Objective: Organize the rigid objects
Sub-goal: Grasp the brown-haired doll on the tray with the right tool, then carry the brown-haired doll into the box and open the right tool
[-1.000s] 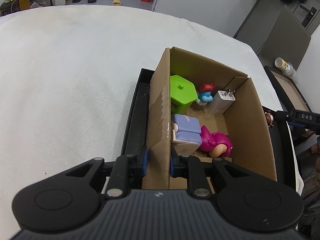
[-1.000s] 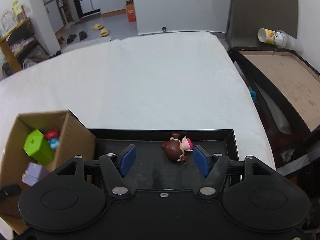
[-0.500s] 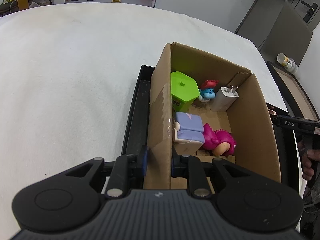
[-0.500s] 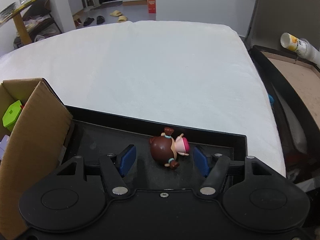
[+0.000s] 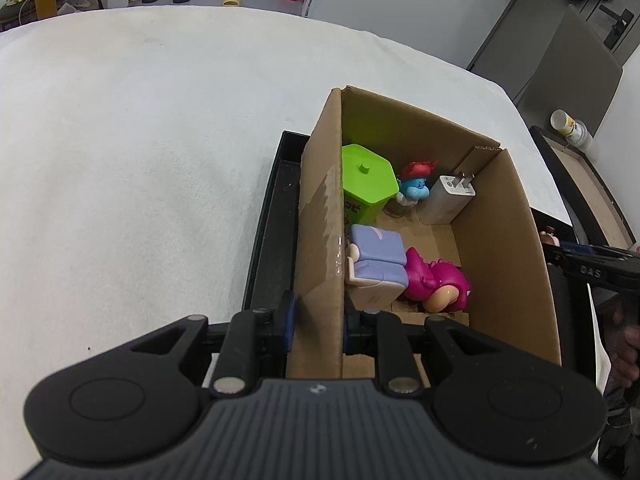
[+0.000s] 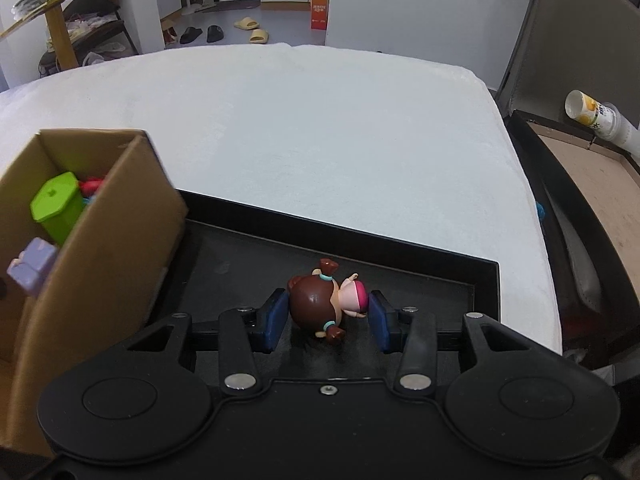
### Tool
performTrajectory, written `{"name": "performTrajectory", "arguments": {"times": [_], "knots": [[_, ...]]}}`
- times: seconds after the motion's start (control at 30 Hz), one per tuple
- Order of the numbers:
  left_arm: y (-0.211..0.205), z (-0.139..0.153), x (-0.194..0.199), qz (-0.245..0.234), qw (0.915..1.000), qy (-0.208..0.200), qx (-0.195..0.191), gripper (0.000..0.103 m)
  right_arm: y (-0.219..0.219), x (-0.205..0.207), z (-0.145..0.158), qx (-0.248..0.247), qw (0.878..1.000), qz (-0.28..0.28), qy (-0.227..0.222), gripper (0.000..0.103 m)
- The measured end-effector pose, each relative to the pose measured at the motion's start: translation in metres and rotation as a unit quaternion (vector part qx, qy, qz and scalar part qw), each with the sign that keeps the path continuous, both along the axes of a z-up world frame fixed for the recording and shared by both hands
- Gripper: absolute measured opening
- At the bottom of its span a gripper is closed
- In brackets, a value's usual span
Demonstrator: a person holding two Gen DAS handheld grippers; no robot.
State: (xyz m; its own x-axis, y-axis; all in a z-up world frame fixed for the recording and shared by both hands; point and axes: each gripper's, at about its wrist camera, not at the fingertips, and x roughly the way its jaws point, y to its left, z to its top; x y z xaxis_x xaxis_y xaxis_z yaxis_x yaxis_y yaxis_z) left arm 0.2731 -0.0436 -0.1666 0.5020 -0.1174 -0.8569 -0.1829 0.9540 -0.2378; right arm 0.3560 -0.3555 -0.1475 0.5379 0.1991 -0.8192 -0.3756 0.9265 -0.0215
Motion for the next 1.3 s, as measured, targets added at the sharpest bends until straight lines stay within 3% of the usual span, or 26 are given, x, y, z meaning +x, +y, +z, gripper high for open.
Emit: {"name": "performTrajectory", "arguments": {"times": [0.63, 1.0, 1.3], "knots": [[0.000, -0.001, -0.001, 0.017, 0.9997, -0.009, -0.016, 0.021, 0.022, -0.033, 0.077, 0.019, 0.999, -0.043, -0.012, 0.042], [-0.007, -0.006, 0.008, 0.014, 0.9995, -0.014, -0.025, 0.021, 0.054, -0.047, 0.095, 0.037, 0.999, -0.037, -0.006, 0.042], [-0.014, -0.012, 0.020, 0.006, 0.9993, -0.018, -0.033, 0.021, 0.088, -0.049, 0.089, 0.052, 0.998, -0.024, 0.007, 0.043]]}}
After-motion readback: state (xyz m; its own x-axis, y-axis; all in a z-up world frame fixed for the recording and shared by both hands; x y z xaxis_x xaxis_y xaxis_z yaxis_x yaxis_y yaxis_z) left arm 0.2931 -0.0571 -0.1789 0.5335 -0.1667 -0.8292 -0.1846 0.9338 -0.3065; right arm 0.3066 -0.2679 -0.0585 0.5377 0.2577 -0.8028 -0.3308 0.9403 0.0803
